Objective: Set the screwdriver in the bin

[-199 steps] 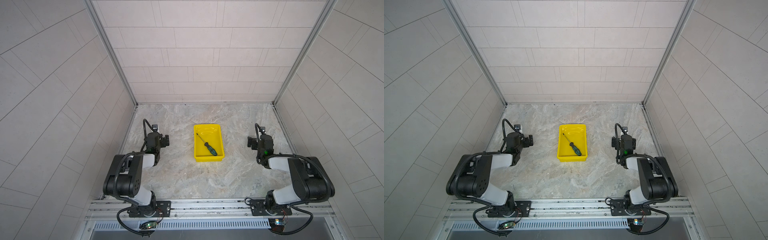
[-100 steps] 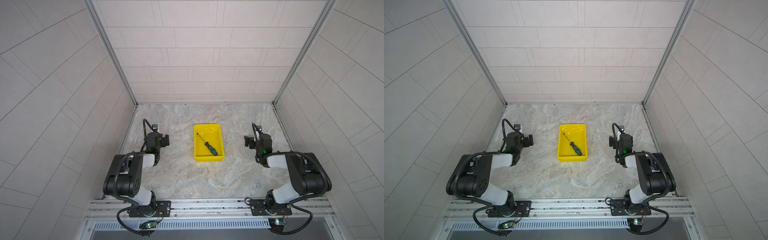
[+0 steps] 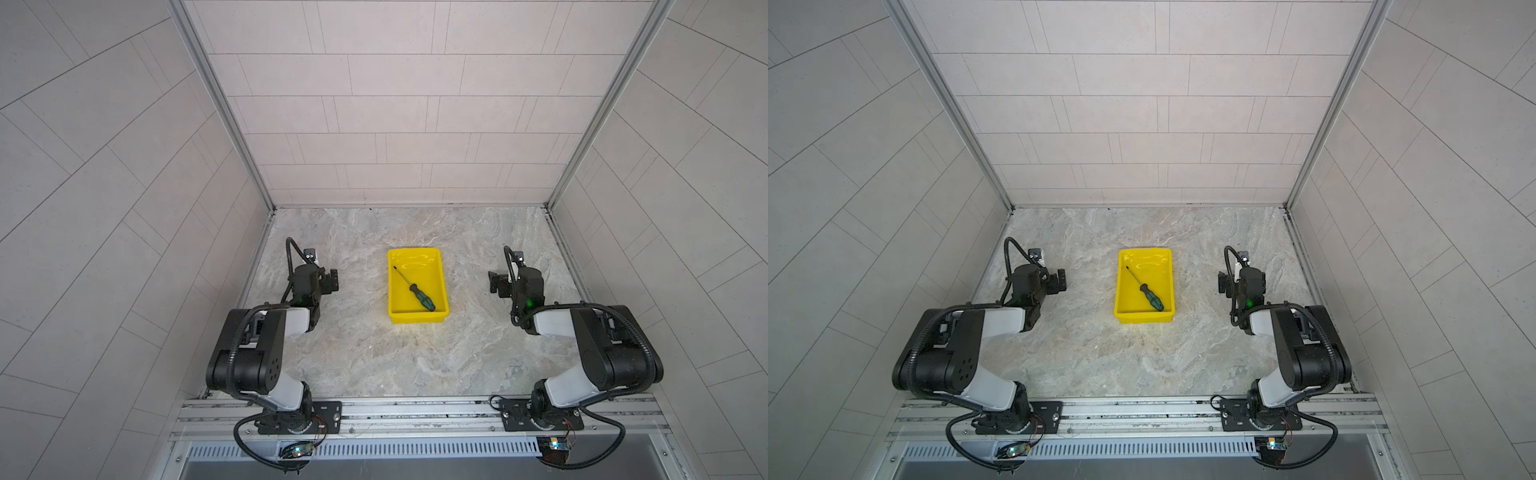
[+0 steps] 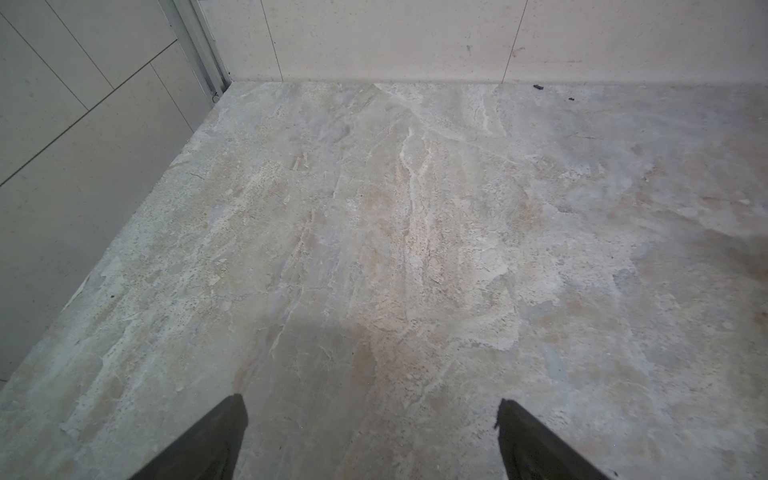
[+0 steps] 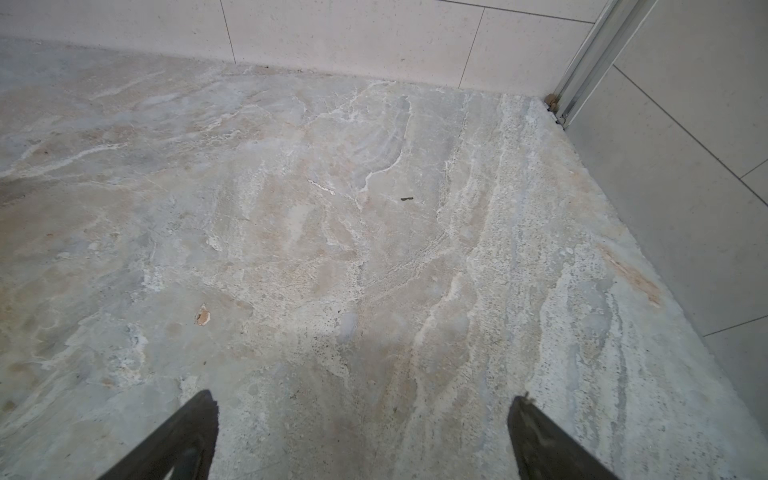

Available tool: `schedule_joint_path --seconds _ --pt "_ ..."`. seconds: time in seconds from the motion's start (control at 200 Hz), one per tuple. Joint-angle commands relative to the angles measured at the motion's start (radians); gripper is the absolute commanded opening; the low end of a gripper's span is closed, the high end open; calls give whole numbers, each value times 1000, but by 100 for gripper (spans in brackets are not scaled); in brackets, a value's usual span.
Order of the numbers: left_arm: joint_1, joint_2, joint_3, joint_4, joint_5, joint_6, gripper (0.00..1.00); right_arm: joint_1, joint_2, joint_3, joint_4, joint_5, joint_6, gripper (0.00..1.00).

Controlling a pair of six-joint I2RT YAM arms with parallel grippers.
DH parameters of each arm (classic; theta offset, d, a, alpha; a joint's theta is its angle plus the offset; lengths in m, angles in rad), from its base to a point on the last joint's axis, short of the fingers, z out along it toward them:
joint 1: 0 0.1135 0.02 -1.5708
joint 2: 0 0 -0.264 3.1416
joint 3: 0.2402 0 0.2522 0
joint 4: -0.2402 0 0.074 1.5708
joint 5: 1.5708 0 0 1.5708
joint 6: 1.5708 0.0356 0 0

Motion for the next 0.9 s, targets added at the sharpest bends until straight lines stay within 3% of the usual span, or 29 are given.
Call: schedule_joint_path --seconds 0.0,0.24,0.425,0.656,0.896 --pt "0 -2 -2 24 -8 4 100 3 -18 6 8 -5 -13 100" --pt "-1 -10 -10 32 -7 6 100 3 -24 -5 19 -7 -14 100" --pt "0 -23 -36 65 -4 6 100 2 -66 -87 132 25 2 99" --pt "0 -11 -8 27 -6 7 100 2 -17 13 -4 29 2 100" --pt "0 -7 -7 30 -7 6 100 4 -18 12 -1 29 1 100"
